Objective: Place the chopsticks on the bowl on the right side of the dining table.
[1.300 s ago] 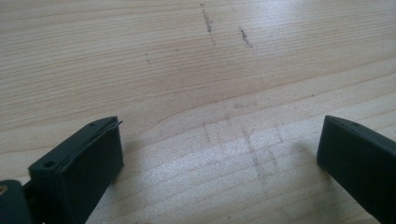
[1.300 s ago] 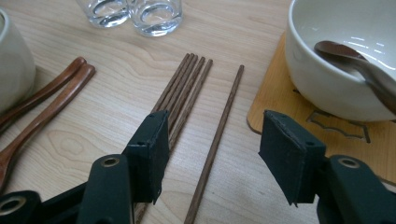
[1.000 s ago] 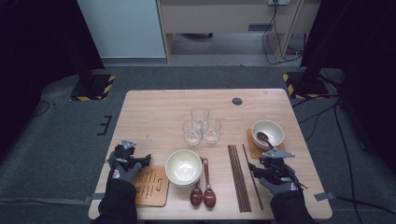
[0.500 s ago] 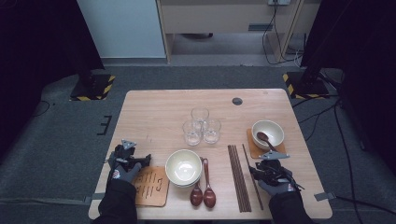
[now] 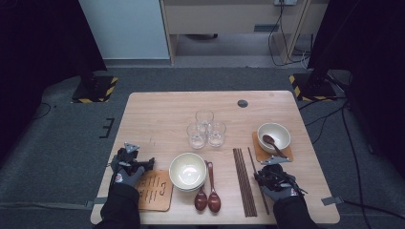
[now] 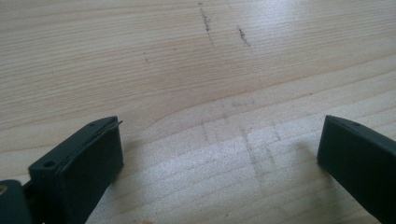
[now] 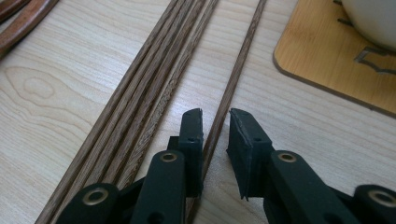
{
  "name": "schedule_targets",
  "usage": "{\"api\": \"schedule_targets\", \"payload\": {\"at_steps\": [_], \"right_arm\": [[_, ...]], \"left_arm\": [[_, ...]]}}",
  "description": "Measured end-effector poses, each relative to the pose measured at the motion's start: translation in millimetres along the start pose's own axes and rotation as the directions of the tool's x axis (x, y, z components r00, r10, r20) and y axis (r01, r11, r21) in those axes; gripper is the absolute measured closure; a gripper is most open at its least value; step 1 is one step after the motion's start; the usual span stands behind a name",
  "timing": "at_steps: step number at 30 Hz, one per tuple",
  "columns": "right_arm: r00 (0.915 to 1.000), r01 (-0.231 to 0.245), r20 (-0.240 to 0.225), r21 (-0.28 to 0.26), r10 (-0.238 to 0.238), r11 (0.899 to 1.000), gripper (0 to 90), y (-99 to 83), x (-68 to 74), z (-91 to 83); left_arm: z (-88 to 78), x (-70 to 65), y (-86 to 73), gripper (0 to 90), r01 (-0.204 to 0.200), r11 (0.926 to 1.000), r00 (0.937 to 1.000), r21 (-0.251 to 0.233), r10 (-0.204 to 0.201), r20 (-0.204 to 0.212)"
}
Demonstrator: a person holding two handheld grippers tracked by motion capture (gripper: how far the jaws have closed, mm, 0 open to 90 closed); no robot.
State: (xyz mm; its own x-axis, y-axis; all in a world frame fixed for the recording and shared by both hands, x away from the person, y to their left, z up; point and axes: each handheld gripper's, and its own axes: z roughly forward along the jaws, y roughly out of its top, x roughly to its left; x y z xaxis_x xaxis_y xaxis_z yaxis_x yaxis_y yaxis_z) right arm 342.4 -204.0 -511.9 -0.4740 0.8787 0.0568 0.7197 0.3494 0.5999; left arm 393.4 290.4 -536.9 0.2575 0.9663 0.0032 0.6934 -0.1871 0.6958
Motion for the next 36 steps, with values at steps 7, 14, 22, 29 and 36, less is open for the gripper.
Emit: {"api": "schedule_targets", "payload": {"at_steps": [7, 14, 22, 29, 36], "right_arm": [[1.0, -0.006, 0.001, 0.016, 0.006, 1.0, 81.6, 0.3, 0.2, 2.9], [0.9997, -0.026, 0.001, 0.014, 0.026, 1.0, 83.2, 1.0, -3.7, 3.1], [0.9995, -0.028, 0.012, 0.025, 0.028, 0.999, 85.2, 3.1, -5.3, 3.1], [0.9993, -0.013, 0.035, 0.016, 0.013, 1.0, 85.3, 6.4, -6.0, 5.6], [0.9993, -0.016, 0.035, 0.009, 0.016, 1.0, 81.9, 7.2, -6.1, 7.6]], "left_arm": [[0.0, 0.0, 0.0, 0.0, 0.0, 1.0, 1.0, 0.0, 0.0, 0.0], [-0.1, -0.1, -0.1, 0.0, -0.001, 1.0, 1.0, 0.0, 0.001, 0.001], [-0.2, -0.2, -0.1, 0.0, -0.002, 1.0, 1.0, 0.001, 0.002, 0.003], [-0.2, -0.2, -0.1, 0.0, -0.002, 1.0, 1.0, 0.001, 0.002, 0.002], [-0.2, -0.2, -0.1, 0.0, -0.003, 1.0, 1.0, 0.001, 0.003, 0.002]]}}
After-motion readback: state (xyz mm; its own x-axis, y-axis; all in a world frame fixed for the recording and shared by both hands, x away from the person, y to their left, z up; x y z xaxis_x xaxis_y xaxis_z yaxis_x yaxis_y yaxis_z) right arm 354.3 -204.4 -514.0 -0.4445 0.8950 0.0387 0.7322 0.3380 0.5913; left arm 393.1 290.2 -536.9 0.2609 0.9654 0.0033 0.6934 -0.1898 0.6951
